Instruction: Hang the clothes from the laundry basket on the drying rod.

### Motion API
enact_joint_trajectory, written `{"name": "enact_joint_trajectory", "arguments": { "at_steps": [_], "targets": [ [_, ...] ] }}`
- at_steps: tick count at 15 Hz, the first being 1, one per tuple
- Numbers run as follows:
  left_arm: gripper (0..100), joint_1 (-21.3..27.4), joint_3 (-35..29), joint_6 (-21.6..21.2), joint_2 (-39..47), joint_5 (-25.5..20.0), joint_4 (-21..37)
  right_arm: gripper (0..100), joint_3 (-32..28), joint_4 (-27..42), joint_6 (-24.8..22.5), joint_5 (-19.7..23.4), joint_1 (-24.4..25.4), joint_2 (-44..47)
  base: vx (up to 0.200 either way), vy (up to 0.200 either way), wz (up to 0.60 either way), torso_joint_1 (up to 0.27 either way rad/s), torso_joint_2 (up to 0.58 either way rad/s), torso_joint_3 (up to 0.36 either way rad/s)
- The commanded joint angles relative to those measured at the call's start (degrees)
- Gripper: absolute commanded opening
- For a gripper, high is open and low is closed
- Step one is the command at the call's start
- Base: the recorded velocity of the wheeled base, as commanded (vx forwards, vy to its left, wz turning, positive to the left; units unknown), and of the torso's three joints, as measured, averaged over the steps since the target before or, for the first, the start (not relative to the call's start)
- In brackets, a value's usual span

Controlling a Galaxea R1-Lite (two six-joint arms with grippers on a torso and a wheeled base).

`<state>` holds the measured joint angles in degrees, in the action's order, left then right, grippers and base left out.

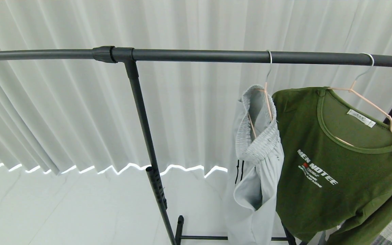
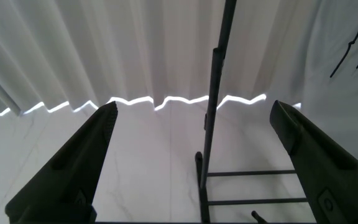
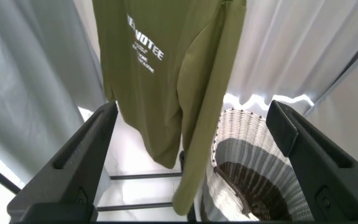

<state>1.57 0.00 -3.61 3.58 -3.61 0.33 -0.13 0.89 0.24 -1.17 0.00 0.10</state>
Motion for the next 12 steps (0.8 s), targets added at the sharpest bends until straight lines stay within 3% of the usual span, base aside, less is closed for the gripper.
{"name": "enact_joint_trajectory", "arguments": {
  "at_steps": [1, 12],
  "targets": [
    [100, 0.01, 0.00, 0.00, 0.20, 0.00, 0.02, 100, 0.05, -0.01, 0.02, -0.06, 0.00, -0.10, 0.000, 0.000, 0.00, 0.000, 0.00, 0.000],
    [100, 0.01, 0.00, 0.00, 0.20, 0.00, 0.02, 100, -0.04, -0.01, 0.02, 0.03, 0.00, -0.10, 0.000, 0.000, 0.00, 0.000, 0.00, 0.000]
  ]
}}
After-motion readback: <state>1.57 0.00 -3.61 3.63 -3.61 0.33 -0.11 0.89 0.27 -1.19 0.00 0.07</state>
